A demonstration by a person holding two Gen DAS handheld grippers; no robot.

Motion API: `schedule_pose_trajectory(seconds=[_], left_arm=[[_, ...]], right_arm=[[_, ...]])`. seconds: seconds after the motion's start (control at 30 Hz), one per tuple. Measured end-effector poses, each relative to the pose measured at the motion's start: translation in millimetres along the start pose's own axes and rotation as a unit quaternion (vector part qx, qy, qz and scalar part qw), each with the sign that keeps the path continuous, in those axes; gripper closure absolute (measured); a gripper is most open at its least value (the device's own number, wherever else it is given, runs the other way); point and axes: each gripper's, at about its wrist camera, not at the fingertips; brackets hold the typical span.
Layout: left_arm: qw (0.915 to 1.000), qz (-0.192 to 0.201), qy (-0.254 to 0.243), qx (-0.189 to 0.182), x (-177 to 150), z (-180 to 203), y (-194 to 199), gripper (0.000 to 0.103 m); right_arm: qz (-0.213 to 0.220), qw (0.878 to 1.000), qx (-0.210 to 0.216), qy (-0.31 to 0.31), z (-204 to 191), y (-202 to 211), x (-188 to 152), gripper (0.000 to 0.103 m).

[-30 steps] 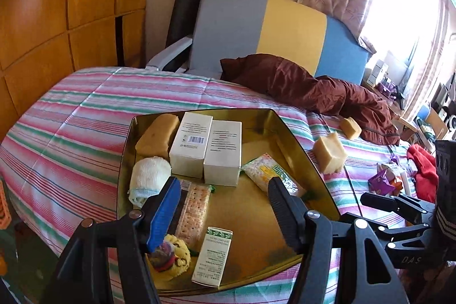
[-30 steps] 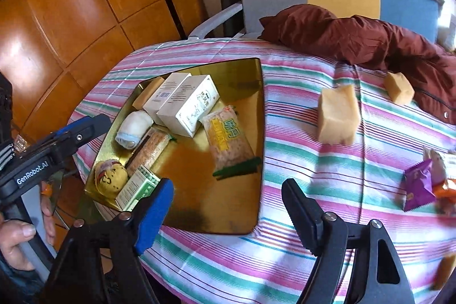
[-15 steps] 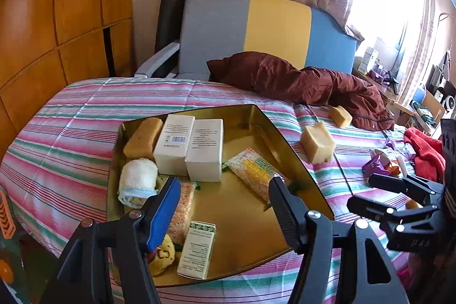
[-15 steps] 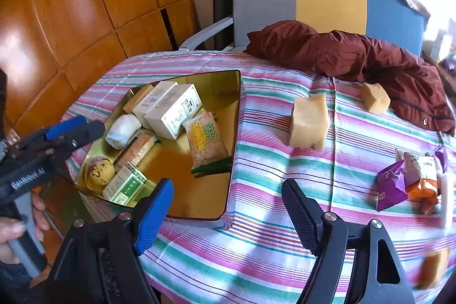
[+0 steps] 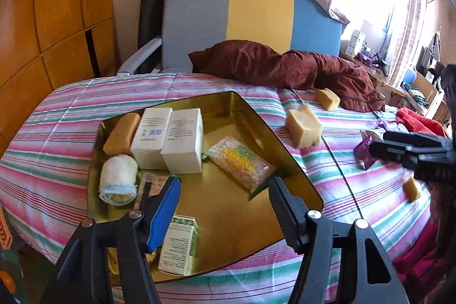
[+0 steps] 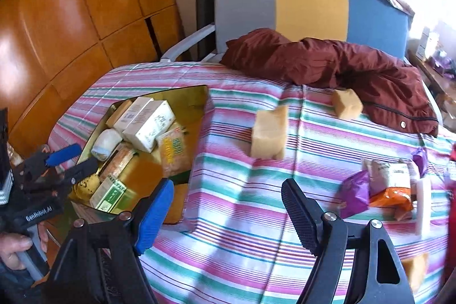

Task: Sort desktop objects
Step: 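Move both grippers back over the remaining items on the bed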

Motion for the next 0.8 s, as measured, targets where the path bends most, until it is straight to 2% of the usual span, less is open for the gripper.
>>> schedule_pose_trajectory(seconds=[0.27, 0.47, 0.63, 0.8], left_arm=[[0.9995, -0.015, -0.018, -0.019, -3, 15, -5, 0.038], [0.9981, -0.033, -0.037, -0.037, -7, 29, -12, 0.038], [0.9963, -0.048, -0.056, -0.044, -10, 43, -18, 0.038], [0.9934, -0.063, -0.076, -0.059, -9, 61, -25, 0.038]], right_arm=[[-0.004, 0.998, -0.029, -0.06, 72, 23, -2, 0.024], [-0.002, 0.989, -0.064, -0.132, 142, 42, -10, 0.024], [-0.022, 0.981, -0.087, -0.174, 187, 32, -22, 0.025], [-0.036, 0.97, -0.082, -0.224, 218, 8, -38, 0.028]])
Point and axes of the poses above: each gripper's, at about its wrist camera, not at the fingertips, and y roughly against the way its jaws point, z to its right, x to its top, and after that the axes turned 9 degrees about y, right-handed
